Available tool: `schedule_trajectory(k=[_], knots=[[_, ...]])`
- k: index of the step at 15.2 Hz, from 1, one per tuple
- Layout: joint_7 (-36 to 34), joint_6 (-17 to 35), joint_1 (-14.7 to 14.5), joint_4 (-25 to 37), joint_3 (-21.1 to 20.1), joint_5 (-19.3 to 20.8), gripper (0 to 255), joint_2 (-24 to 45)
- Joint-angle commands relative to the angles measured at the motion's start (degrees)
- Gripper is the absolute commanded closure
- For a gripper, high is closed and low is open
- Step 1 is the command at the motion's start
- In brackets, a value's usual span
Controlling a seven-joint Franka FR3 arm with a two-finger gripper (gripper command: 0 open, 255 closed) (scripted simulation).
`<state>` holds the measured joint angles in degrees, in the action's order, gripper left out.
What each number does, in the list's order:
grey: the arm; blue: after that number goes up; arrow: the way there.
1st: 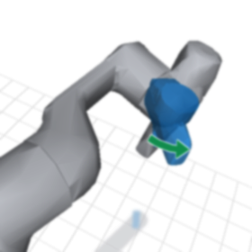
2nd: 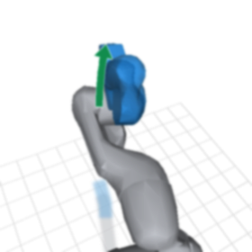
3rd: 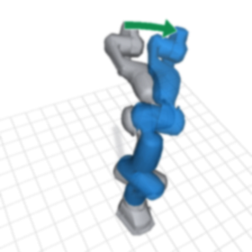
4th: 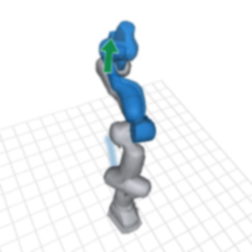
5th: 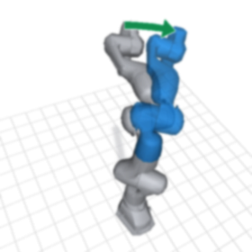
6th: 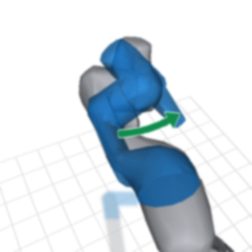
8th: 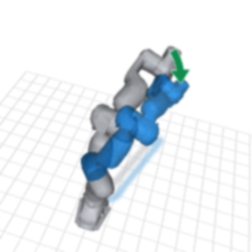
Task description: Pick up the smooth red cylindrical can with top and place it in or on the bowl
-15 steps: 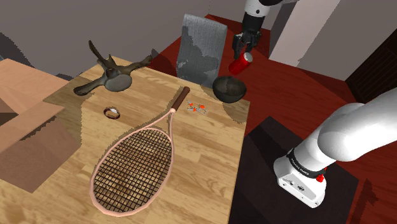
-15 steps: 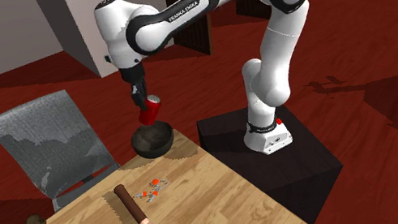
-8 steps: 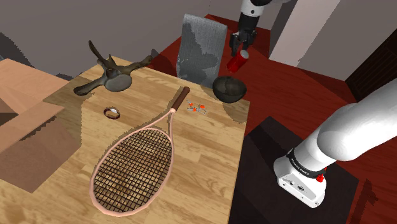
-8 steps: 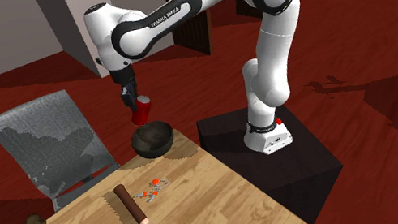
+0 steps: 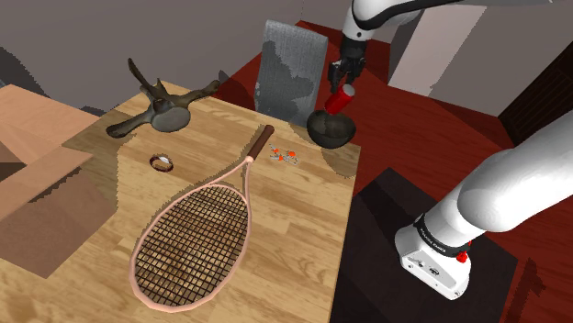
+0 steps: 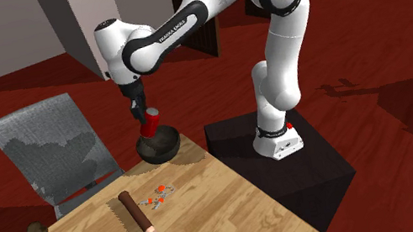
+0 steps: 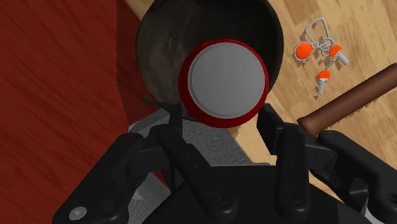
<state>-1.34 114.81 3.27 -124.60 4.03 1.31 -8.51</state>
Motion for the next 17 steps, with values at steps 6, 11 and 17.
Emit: schedule_trajectory(k=[6,11,17], knots=[[-0.1,5.5,0.0,-3.4,0.0,-0.1,255,2.1],[-0.1,6.2,0.0,-3.8,0.0,-0.1,255,2.4],[-0.1,6.2,0.0,-3.8,0.0,-0.1,0,2.4]])
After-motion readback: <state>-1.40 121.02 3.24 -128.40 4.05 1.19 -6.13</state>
